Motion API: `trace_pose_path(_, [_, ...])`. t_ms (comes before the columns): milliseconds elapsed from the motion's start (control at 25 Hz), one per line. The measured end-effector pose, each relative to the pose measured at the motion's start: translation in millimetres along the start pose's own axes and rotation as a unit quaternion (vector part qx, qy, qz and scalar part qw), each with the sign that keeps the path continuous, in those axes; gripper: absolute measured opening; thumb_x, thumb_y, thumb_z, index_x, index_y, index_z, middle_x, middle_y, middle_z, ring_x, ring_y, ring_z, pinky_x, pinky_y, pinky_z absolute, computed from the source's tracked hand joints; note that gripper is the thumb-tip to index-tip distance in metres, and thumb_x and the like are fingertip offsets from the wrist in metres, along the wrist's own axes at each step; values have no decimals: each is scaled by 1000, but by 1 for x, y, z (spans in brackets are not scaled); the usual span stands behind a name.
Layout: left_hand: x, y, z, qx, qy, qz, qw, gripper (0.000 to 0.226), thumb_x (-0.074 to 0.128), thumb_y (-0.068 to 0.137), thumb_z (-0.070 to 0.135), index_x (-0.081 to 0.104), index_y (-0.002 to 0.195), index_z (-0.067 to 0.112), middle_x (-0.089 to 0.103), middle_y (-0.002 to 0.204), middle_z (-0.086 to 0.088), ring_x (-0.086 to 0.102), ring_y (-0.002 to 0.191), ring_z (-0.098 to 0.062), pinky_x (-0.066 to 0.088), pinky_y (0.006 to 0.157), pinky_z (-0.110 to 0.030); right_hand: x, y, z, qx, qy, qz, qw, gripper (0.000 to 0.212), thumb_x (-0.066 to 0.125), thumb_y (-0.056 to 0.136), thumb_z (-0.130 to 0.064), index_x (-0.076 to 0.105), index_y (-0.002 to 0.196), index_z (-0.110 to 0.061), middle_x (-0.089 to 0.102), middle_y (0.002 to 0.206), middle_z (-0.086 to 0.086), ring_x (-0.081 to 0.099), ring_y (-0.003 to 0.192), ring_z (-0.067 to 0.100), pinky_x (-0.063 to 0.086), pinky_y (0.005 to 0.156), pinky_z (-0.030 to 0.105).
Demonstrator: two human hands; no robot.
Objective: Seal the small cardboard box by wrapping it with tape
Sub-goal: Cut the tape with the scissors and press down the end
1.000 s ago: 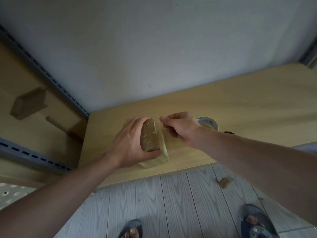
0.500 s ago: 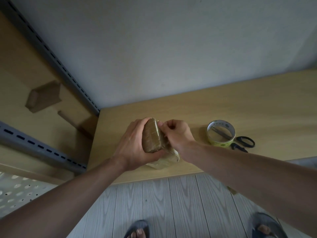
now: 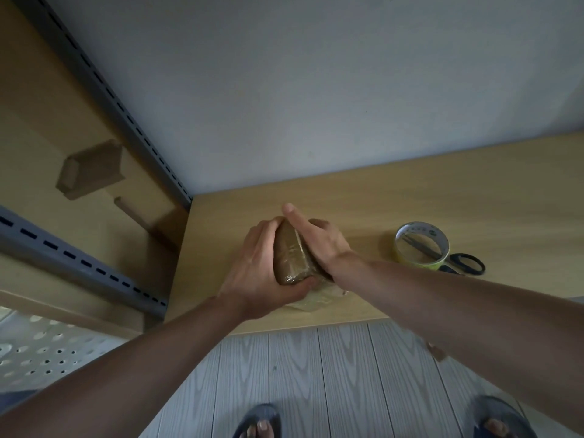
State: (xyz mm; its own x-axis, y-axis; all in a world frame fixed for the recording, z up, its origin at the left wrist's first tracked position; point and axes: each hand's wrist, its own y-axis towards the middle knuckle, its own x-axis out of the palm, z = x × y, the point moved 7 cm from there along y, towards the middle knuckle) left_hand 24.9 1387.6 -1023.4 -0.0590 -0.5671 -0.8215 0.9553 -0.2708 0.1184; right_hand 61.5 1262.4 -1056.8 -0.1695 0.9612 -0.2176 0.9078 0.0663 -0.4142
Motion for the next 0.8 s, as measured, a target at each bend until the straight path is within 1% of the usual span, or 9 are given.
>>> trace_pose_path(80, [1, -1, 0, 3, -10, -10, 1000, 104, 78, 61, 65, 35, 144, 19, 45, 129, 8, 46, 120, -12, 43, 102, -34, -4, 1, 10, -3, 9, 4, 1000, 77, 44, 75, -89, 72, 93, -19, 74, 96, 4, 69, 94, 25, 54, 93, 45])
trace_pose_path(160, [2, -1, -2, 4, -9, -21, 1000, 108, 71, 61, 69, 33, 147, 16, 45, 134, 5, 44, 124, -12, 41, 105, -33, -9, 2, 17, -19, 12, 26, 999, 68, 43, 89, -76, 72, 91, -15, 75, 93, 7, 70, 93, 27, 55, 91, 44])
trace_pose_path(240, [2, 0, -4, 3, -4, -22, 1000, 110, 69, 62, 71, 32, 149, 15, 45, 136, 4, 45, 124, -14, 41, 105, -33, -12, 3, 16, -30, -23, 39, 999, 62, 36, 100, -62, 71, 96, -11, 73, 100, 11, 67, 99, 30, 53, 93, 43])
trace_pose_path(280, [2, 0, -4, 3, -2, -21, 1000, 110, 68, 63, 71, 32, 149, 14, 45, 136, 4, 45, 124, -14, 42, 105, -33, -12, 3, 14, -23, -39, 39, 998, 62, 31, 102, -60, 70, 103, -11, 71, 105, 12, 65, 103, 31, 51, 95, 42])
trace_pose_path(360, [3, 0, -2, 11, 1, -20, 1000, 108, 70, 64, 71, 33, 148, 15, 46, 133, 5, 45, 122, -12, 41, 103, -31, -10, -1, 11, -7, -42, 11, 999, 74, 24, 96, -73, 66, 117, -16, 67, 114, 10, 62, 107, 30, 48, 97, 42])
trace_pose_path(440, [4, -1, 1, 12, -7, -16, 1000, 104, 70, 64, 70, 33, 146, 18, 45, 129, 9, 44, 119, -8, 39, 99, -26, -6, -6, 9, -19, -53, -23, 998, 86, 28, 80, -90, 65, 115, -21, 67, 112, 6, 64, 104, 26, 49, 97, 43])
trace_pose_path(480, [5, -2, 3, 8, -12, -13, 1000, 102, 70, 64, 69, 33, 145, 19, 44, 128, 10, 43, 119, -7, 38, 98, -24, -6, -7, 10, -27, -54, -28, 998, 85, 33, 76, -92, 66, 110, -21, 69, 108, 5, 65, 101, 24, 51, 96, 44])
trace_pose_path(640, [7, -4, 13, -2, -13, -4, 1000, 99, 67, 63, 70, 34, 144, 22, 39, 123, 16, 40, 117, -4, 33, 96, -20, -13, -9, 18, -39, -3, -24, 999, 64, 43, 86, -79, 68, 101, -22, 74, 98, 2, 70, 94, 21, 55, 93, 47])
trace_pose_path(800, [7, -4, 10, -8, -9, -4, 1000, 104, 66, 63, 71, 33, 147, 18, 38, 125, 15, 41, 119, -7, 31, 98, -19, -13, -9, 18, -54, -2, -16, 998, 55, 44, 94, -67, 69, 106, -20, 74, 100, 3, 69, 97, 21, 53, 95, 47])
